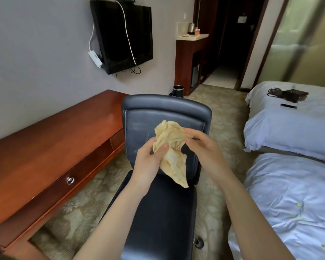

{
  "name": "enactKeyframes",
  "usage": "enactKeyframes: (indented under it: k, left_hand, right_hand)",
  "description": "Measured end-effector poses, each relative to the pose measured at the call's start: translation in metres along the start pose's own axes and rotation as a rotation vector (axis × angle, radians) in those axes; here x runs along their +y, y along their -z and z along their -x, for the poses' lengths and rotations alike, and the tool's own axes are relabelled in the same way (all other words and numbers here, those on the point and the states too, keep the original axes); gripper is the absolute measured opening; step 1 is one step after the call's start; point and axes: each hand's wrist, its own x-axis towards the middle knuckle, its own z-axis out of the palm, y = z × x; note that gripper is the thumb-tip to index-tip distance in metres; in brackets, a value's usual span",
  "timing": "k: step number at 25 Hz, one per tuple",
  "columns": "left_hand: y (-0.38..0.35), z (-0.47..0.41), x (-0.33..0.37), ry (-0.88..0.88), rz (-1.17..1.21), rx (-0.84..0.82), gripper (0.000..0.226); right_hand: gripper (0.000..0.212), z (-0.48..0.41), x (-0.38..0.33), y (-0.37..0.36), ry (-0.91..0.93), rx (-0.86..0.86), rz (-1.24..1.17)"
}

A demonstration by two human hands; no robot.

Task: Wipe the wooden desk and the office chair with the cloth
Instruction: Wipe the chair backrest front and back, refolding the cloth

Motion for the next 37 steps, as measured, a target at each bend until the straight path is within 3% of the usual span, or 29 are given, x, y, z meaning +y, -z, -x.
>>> enactKeyframes:
  k: [2,8,14,20,23,25,27,31,34,37]
  left_hand:
    - [0.008,-0.005,0.007,-0.053,-0.023,0.014,0.019]
    - [0.021,-0.018,0.001,-0.197,-0.184,-0.097,0.022]
    - [0.015,-0.049,-0.016,-0.183,-0.395,-0.078,0.030]
    - [-0.030,-0.130,-0.034,-0.263,-0.611,0.095,0.028]
    - [-0.066,-0.184,-0.049,-0.212,-0.640,0.219,0.026]
    - [-0.089,-0.216,-0.059,-0.117,-0.678,0.214,0.025]
    - [-0.102,-0.236,-0.069,-0.011,-0.719,0.194,0.027]
    - [-0.104,-0.244,-0.089,0.159,-0.696,0.268,0.031]
    - [-0.094,-0.231,-0.102,0.246,-0.702,0.271,0.027]
    - [-0.076,-0.221,-0.109,0.324,-0.719,0.276,0.025]
  right_hand:
    - [0.023,-0.002,-0.004,-0.004,0.050,0.051,0.140]
    - [0.055,-0.006,0.011,-0.018,0.246,0.076,0.441]
    - [0.004,-0.033,0.029,-0.007,0.152,0.117,0.252]
    - [0.013,-0.110,0.053,0.038,-0.013,0.011,0.080]
    - [0.006,-0.155,0.079,0.059,-0.259,-0.181,-0.351]
    - [0.030,-0.186,0.102,0.073,-0.294,-0.180,-0.331]
    - [0.035,-0.216,0.125,0.083,-0.188,0.024,-0.091]
    - [0.013,-0.269,0.166,0.091,-0.017,0.529,0.159]
    - [0.018,-0.290,0.182,0.081,-0.015,0.682,0.140]
    - [0.025,-0.306,0.188,0.070,-0.029,0.713,0.206]
